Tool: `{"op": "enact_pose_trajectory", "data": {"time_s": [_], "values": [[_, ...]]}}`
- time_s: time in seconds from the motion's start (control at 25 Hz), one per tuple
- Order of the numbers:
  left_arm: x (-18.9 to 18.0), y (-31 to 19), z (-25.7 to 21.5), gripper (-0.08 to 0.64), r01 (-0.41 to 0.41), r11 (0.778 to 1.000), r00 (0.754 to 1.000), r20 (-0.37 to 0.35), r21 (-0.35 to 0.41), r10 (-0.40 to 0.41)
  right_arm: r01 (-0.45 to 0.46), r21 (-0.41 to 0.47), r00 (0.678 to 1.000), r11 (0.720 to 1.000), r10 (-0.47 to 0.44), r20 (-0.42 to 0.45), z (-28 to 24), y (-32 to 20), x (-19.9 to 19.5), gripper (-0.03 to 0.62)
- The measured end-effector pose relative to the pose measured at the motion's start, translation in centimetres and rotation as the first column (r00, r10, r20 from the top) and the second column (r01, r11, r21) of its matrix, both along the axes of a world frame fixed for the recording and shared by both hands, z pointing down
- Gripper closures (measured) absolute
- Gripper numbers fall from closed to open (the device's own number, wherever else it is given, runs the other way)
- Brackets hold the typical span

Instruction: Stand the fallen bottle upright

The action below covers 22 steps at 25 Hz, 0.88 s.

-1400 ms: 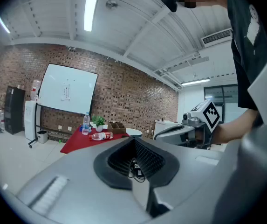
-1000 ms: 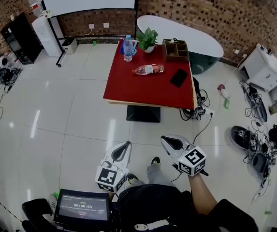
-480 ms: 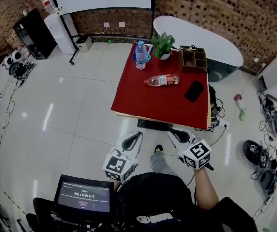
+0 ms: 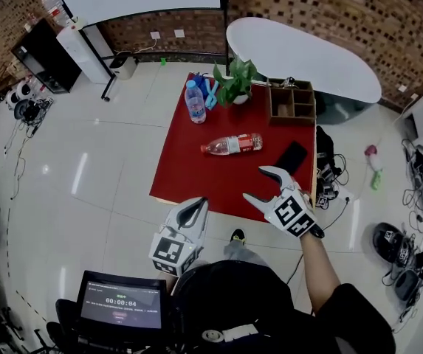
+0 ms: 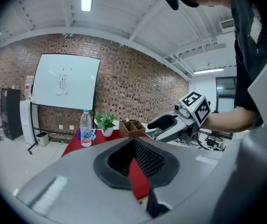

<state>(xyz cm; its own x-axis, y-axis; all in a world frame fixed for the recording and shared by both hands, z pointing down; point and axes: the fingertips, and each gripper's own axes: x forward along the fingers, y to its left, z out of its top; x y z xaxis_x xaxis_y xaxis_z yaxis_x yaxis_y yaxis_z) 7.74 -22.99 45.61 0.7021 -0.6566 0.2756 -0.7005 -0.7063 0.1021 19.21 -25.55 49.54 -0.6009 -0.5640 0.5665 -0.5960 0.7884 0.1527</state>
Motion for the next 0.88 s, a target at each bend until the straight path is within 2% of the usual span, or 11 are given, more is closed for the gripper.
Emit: {"op": "enact_pose_trajectory", "data": {"time_s": [0.08, 0.16, 0.28, 0.4, 0.48, 0.64, 0.76, 0.88], "values": [[-0.3, -1.6, 0.1, 0.554, 0.031, 0.999, 0.999, 0.017, -0.01, -0.031, 0.065, 0.001, 0.993, 0.998, -0.064, -0.099, 1.2, -2.9, -0.5, 0.311], [-0.7, -2.4, 0.0, 0.554, 0.072, 0.997, 0.997, 0.023, -0.013, -0.072, 0.143, 0.007, 0.967, 0.99, -0.138, -0.213, 2.8, -5.5, -1.3, 0.311], [-2.1, -2.2, 0.7, 0.554, 0.142, 0.989, 0.989, 0.038, -0.042, -0.141, 0.248, 0.014, 0.901, 0.969, -0.226, -0.37, 5.0, -8.8, -2.8, 0.311], [-4.0, -2.6, 1.6, 0.554, 0.181, 0.983, 0.982, 0.056, -0.037, -0.179, 0.303, -0.002, 0.837, 0.953, -0.267, -0.478, 7.1, -12.9, -4.5, 0.311], [-4.7, -2.7, 2.0, 0.554, 0.204, 0.978, 0.978, 0.056, -0.037, -0.202, 0.328, -0.048, 0.794, 0.944, -0.302, -0.528, 9.2, -14.6, -5.1, 0.311], [-5.4, -2.5, 3.2, 0.554, 0.236, 0.971, 0.971, 0.057, -0.049, -0.233, 0.359, -0.17, 0.735, 0.918, -0.39, -0.555, 13.9, -15.6, -5.8, 0.311], [-6.3, -2.9, 3.5, 0.554, 0.253, 0.966, 0.967, 0.055, -0.049, -0.25, 0.382, -0.228, 0.654, 0.896, -0.436, -0.618, 17.2, -16.7, -6.2, 0.311], [-8.0, -3.0, 3.8, 0.554, 0.28, 0.956, 0.96, 0.042, -0.083, -0.277, 0.382, -0.299, 0.573, 0.875, -0.478, -0.666, 20.1, -17.4, -6.2, 0.311]]}}
